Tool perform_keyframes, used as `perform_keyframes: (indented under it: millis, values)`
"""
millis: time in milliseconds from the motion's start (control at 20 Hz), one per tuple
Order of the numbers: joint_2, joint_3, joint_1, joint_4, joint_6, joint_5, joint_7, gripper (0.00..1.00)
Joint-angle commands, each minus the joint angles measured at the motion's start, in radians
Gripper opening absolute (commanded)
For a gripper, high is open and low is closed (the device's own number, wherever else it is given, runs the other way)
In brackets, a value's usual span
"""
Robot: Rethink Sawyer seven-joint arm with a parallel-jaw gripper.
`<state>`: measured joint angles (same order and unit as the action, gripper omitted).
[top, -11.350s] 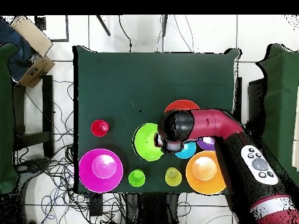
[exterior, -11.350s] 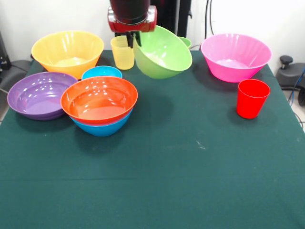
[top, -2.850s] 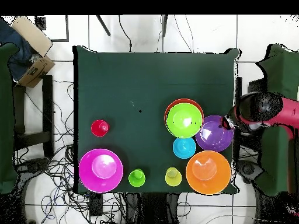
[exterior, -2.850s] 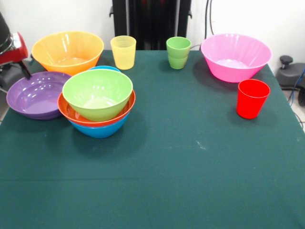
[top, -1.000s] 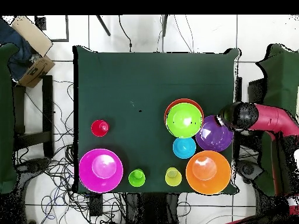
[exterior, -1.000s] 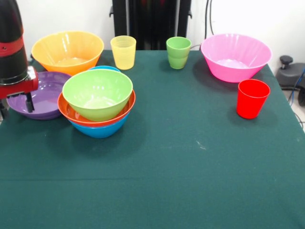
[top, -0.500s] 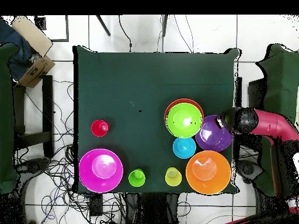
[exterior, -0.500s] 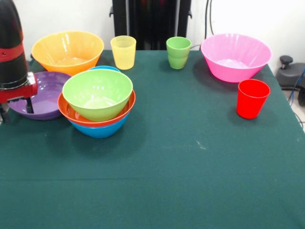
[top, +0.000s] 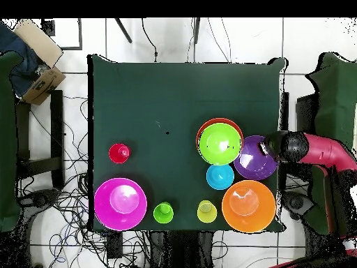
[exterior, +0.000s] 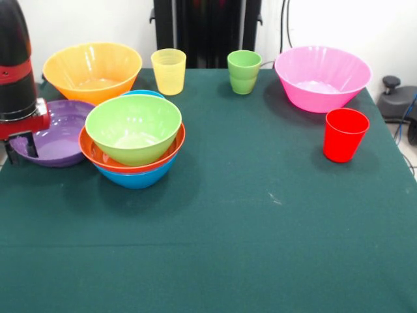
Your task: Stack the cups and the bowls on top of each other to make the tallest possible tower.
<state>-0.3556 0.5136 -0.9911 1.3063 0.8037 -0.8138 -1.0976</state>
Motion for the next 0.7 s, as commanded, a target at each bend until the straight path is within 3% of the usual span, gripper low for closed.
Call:
perform_keyframes:
  millis: [50, 700]
  values:
    - [0.032, -0.051, 0.047, 0.045, -0.027, -0.052, 0.046, 0.0]
    - [-0.014, -0.035, 0.035, 0.037, 0.041, -0.027, 0.14, 0.0]
